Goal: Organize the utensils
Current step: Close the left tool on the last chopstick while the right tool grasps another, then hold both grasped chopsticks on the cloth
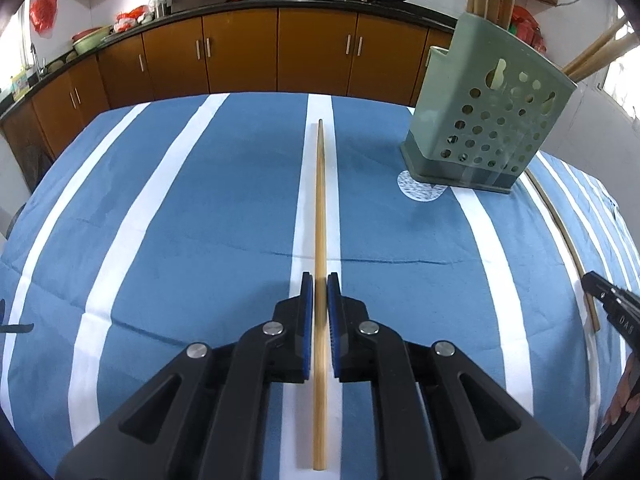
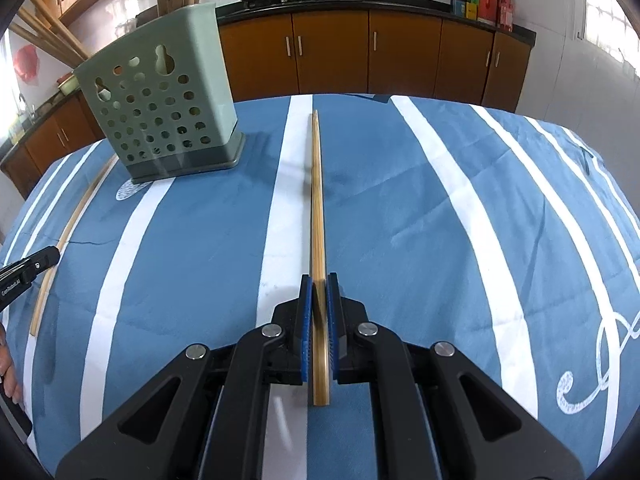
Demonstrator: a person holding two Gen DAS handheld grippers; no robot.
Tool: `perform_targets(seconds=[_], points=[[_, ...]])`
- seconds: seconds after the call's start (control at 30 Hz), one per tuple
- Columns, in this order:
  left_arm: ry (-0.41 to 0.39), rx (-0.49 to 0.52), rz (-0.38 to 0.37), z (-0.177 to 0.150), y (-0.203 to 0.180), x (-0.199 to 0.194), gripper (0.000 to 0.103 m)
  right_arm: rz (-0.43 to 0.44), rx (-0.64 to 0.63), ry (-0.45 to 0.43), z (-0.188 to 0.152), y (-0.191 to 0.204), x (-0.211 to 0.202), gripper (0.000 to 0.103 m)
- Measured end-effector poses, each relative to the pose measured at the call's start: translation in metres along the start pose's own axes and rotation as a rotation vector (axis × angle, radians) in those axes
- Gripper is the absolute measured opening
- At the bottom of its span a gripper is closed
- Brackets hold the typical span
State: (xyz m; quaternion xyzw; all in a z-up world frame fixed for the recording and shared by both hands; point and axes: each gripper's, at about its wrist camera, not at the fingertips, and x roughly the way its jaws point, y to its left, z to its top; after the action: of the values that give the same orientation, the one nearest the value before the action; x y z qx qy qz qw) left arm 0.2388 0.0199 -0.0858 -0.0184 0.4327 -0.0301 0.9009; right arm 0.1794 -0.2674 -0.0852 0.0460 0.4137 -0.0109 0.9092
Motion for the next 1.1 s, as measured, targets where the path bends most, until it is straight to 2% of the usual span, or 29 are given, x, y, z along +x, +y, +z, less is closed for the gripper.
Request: perform_targets(seconds=[1.1], points=[[-0.002,-0.028,-0.034,-0.0016,0.0039,-0.0002,0.011,0.008,0.015,0.002,0.0006,0.0005,-0.0009,0.008]])
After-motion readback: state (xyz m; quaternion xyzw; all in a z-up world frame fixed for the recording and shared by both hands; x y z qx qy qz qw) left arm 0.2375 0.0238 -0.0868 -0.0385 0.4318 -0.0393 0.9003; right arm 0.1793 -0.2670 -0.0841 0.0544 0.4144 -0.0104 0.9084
